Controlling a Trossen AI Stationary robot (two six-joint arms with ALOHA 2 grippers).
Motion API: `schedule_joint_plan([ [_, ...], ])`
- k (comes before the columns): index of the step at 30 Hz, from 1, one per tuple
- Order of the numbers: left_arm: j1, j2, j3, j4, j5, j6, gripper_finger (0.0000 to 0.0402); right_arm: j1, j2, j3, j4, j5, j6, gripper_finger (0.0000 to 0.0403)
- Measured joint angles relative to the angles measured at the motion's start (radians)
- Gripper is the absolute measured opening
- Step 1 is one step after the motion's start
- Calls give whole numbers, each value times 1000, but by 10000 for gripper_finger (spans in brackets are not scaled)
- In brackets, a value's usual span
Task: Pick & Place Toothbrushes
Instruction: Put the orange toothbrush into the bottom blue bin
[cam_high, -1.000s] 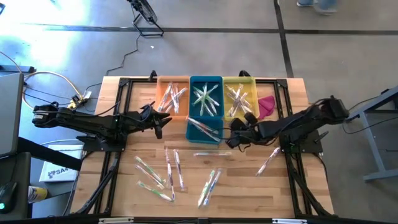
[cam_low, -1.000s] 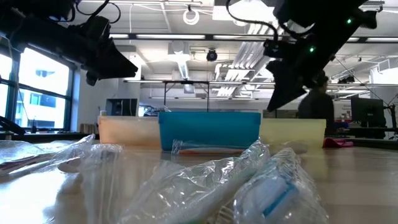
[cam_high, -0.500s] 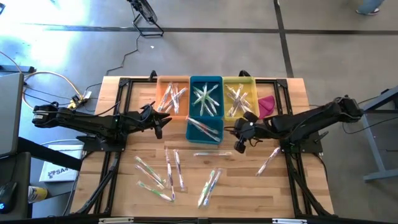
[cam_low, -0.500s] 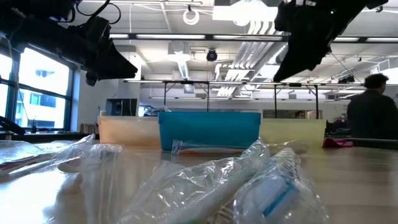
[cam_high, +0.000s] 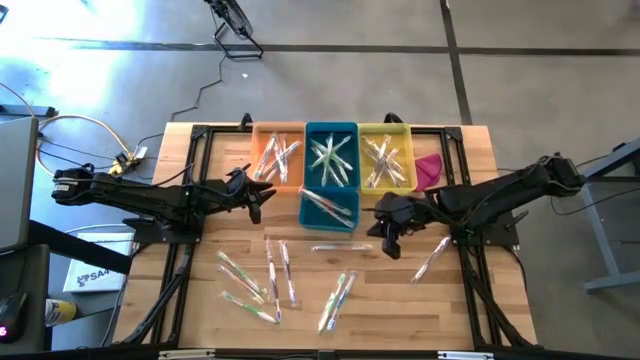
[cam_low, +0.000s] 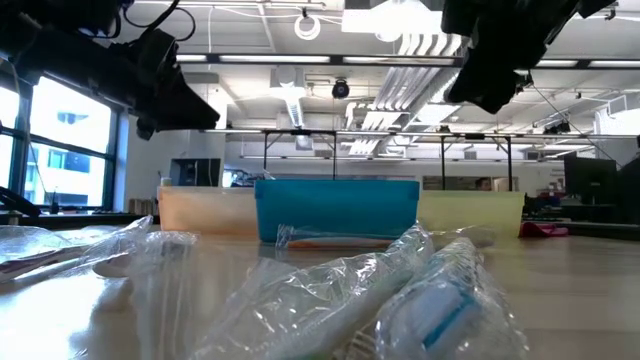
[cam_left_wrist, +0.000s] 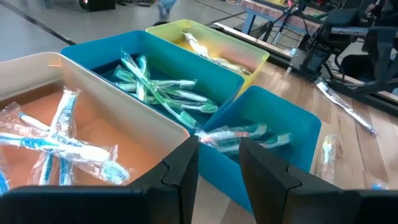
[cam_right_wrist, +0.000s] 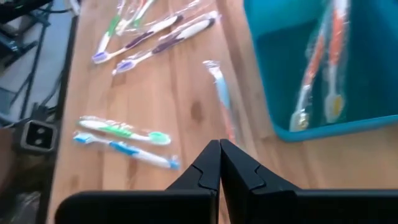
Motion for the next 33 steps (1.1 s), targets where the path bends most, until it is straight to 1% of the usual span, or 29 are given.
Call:
schedule_joint_plan([
  [4,0,0,0,-11,0,0,113,28,0,0,0,113,-1,2],
  [8,0,0,0,-20,0,0,113,72,0,0,0,196,-2,2],
  [15,0,0,0,-19,0,0,113,112,4,15,35,257,-2,2],
  [20,0,0,0,-19,0,0,113,115,52,99,-9,258,-47,2],
  [22,0,0,0,-19,0,0,113,115,84,135,-56,256,-72,2],
  [25,0,0,0,-22,0,0,113,115,132,154,-129,250,-85,2],
  [29,0,0,0,-26,-1,0,113,115,196,154,-196,193,-79,2],
  [33,0,0,0,-26,-1,0,113,115,259,154,-201,148,-40,2],
])
